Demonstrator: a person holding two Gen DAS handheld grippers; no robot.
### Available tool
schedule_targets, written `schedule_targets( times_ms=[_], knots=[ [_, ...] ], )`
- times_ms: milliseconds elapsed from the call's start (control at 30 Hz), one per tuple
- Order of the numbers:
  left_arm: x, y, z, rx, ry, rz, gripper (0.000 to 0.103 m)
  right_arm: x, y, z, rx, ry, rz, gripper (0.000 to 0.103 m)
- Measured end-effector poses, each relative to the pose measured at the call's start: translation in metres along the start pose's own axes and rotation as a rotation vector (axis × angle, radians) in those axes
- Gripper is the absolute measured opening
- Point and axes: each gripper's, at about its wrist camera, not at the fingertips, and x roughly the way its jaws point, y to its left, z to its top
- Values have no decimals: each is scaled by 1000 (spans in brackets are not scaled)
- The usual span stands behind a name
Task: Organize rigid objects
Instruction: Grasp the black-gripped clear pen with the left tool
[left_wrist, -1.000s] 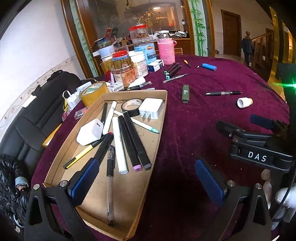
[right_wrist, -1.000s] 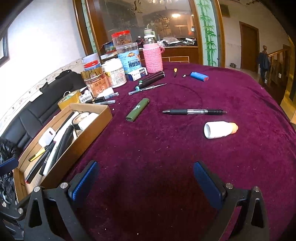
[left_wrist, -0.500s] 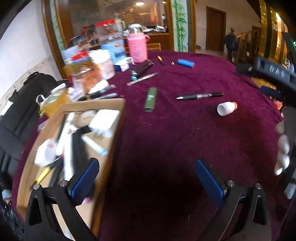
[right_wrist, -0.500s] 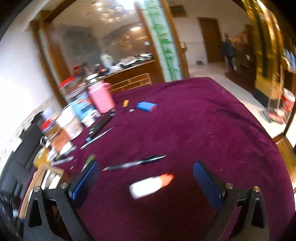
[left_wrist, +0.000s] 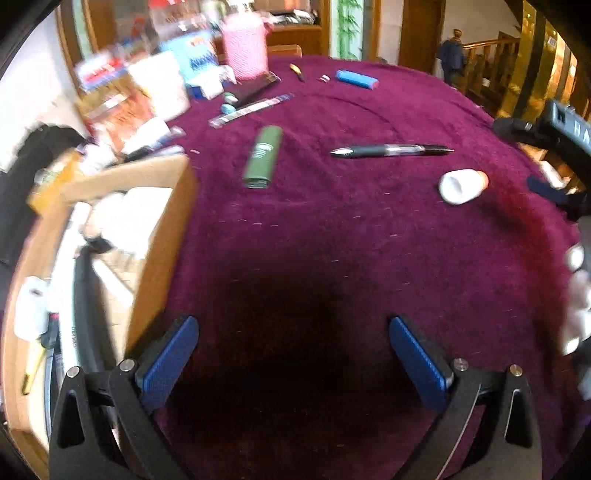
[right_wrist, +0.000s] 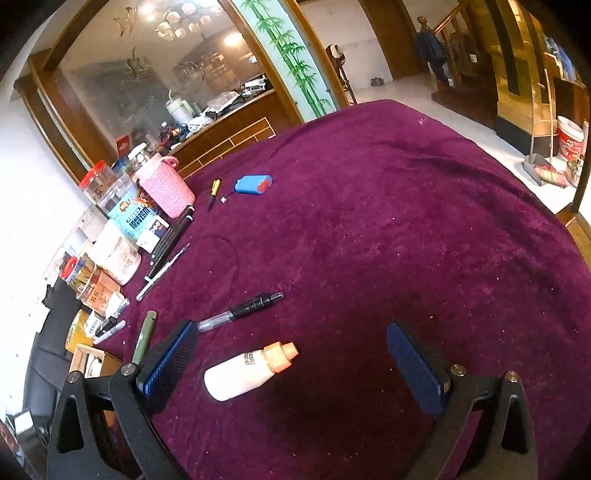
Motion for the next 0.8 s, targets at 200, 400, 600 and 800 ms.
schedule_targets(
  times_ms=[200,400,600,800],
  knots=[
    [14,-20,67,98,-65,-86,99,-4,-10,4,64,6,18,103],
    [64,-52,113,286,-17,-138,76,-3,-19,8,106,7,11,103],
    [81,-77,129,437,-7,-146,63,-1,-25,10,131,8,10,103],
    [66,-86,118,477,-5,-165,20,2,-25,9,125,19,1,103]
  ],
)
